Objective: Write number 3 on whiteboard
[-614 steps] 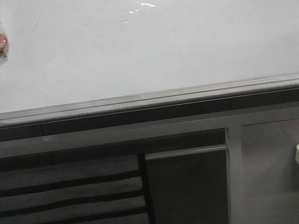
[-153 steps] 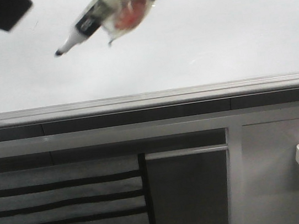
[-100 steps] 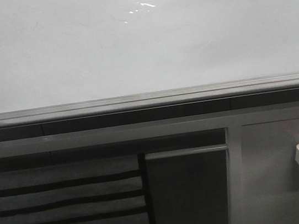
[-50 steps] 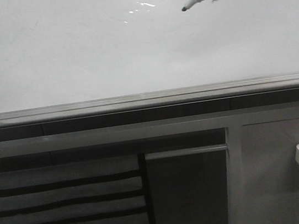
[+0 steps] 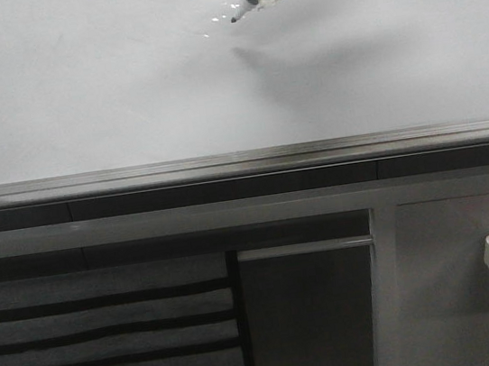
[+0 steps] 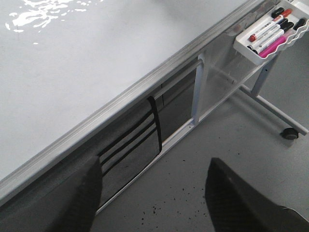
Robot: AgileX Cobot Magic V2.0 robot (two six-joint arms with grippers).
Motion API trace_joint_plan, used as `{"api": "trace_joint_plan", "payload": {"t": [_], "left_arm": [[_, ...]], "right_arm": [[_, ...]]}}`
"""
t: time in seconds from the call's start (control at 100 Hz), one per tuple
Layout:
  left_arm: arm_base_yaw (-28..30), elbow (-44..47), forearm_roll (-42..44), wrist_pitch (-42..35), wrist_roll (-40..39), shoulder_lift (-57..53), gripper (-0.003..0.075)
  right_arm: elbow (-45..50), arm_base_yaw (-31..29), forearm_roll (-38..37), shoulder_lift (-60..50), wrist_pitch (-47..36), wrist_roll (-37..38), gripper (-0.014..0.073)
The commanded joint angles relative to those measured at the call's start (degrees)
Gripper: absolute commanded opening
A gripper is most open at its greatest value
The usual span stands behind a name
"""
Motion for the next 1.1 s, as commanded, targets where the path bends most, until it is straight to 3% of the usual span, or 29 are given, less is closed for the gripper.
{"api": "trace_joint_plan", "payload": {"t": [0.0, 0.17, 0.28, 0.4, 0.65, 0.94, 1.09], "left_arm": [[0.15, -1.48, -1.42, -3.63, -0.78, -0.58, 0.0429], [0.15, -1.48, -1.42, -3.63, -0.78, -0.58, 0.0429], [0.15, -1.48, -1.42, -3.63, -0.78, -0.58, 0.0429], [0.15, -1.48, -1.42, -3.63, -0.78, -0.58, 0.0429], [0.15, -1.48, -1.42, -3.63, -0.78, -0.58, 0.0429], [0.15, -1.48, -1.42, -3.63, -0.78, -0.58, 0.0429], [0.15, -1.48, -1.42, -3.63, -0.78, -0.58, 0.0429]], "right_arm": [[-2.17, -0.28, 0.56, -0.83, -5.74, -0.01, -0.0039], [-2.17, -0.42, -6.25, -0.16, -7.45, 1.37, -0.0039], [-2.17, -1.34, -11.69, -1.31, -2.65, 3.96, -0.0039], [-0.77, -0.90, -11.24, -1.47, 1.50, 3.96, -0.0039], [0.28, 3.08, -10.99, 1.88, -7.70, 4.00, -0.0039], [0.85, -0.54, -12.90, 0.02, 4.57, 4.10, -0.0039], [3.91, 2.28, -11.14, 1.07, -2.04, 4.10, -0.0039]]}}
